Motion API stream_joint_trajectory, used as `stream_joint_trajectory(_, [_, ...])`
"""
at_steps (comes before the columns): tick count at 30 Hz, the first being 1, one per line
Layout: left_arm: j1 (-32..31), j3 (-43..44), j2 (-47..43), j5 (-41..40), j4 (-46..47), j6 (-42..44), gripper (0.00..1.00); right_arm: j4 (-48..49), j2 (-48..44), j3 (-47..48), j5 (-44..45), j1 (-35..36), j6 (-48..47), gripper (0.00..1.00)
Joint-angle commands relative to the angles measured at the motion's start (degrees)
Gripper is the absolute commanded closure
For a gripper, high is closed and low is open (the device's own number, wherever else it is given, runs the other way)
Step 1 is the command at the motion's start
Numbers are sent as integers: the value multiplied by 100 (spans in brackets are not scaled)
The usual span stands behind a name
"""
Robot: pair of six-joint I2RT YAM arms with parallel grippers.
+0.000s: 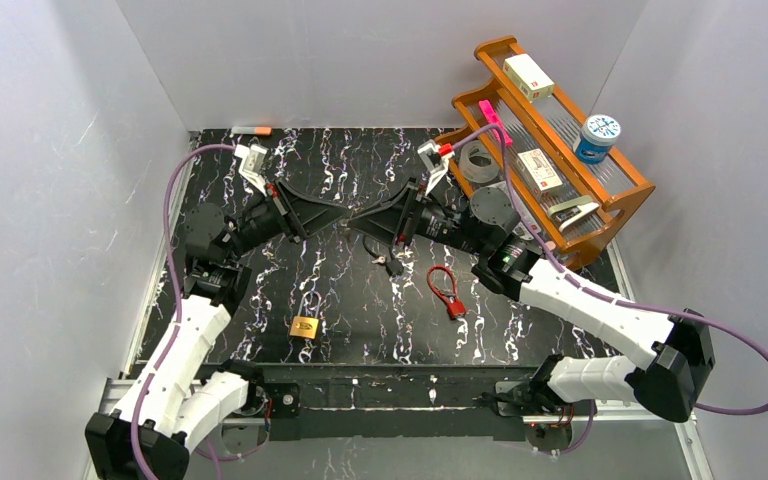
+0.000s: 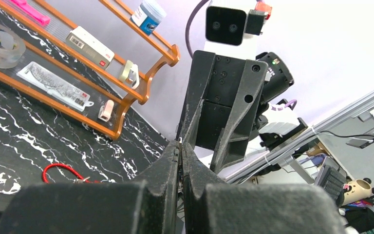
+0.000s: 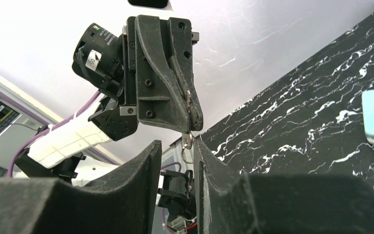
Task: Unlock with the key
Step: Pick up the key from the center of the board.
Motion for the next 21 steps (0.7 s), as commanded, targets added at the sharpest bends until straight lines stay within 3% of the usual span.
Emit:
stream_joint_trajectory(1, [-20, 297, -156, -48, 237, -144, 100, 625, 41, 52, -148, -5, 80, 62])
stream_joint_trajectory(14, [-20, 246, -216, 104, 735, -454, 100, 794, 250, 296, -366, -2, 135, 71])
stream_joint_trajectory(21, [-24, 173, -251, 97, 877, -528, 100, 1039, 119, 103, -347, -8, 232, 63])
